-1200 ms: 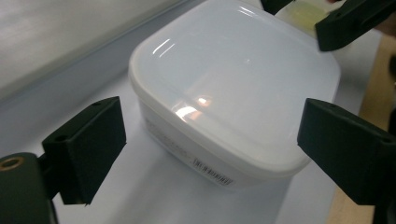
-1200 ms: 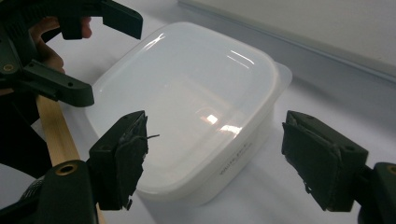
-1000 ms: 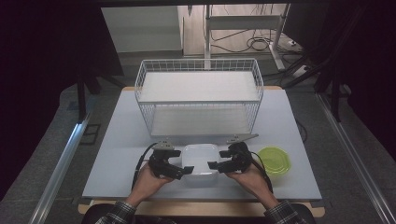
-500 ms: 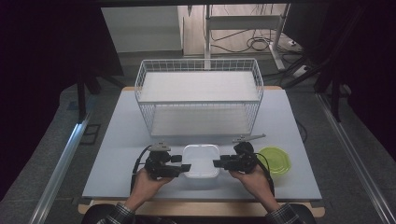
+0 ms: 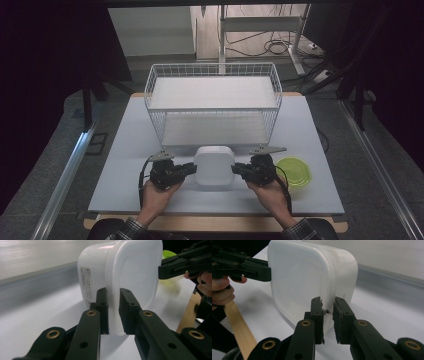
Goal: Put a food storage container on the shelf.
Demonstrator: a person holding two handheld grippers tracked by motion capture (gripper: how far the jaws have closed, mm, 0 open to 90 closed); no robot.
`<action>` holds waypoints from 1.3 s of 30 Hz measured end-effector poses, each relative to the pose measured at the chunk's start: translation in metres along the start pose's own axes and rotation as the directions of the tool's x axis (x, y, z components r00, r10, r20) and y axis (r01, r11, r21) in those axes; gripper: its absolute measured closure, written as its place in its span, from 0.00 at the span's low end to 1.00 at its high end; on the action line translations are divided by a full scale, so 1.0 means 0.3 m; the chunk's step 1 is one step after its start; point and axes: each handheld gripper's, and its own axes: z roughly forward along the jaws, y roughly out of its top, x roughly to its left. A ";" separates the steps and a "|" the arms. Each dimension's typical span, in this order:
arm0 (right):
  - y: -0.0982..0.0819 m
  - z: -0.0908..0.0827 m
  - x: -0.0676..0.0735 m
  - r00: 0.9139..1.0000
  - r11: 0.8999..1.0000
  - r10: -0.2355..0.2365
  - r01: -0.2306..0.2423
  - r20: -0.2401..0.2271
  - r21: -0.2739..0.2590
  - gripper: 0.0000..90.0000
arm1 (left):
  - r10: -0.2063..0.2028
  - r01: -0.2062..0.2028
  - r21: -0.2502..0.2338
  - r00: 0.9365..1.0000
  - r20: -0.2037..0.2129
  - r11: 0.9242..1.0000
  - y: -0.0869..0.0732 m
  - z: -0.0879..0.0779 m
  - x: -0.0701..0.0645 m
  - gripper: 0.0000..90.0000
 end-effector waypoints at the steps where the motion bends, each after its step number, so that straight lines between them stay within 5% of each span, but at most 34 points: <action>1: 0.001 -0.001 0.003 1.000 1.000 -0.004 0.004 0.002 -0.005 0.88 | 0.005 -0.005 -0.005 1.000 -0.002 1.000 0.003 -0.004 -0.003 0.88; 15: 0.075 -0.047 0.017 0.999 0.996 -0.044 0.043 -0.002 -0.084 0.88 | 0.072 -0.074 -0.051 0.997 -0.034 0.996 0.104 -0.057 -0.029 0.88; 39: 0.336 -0.157 0.057 0.991 0.969 -0.132 0.135 0.029 -0.208 0.87 | 0.148 -0.162 -0.154 0.984 -0.095 0.975 0.349 -0.178 -0.072 0.88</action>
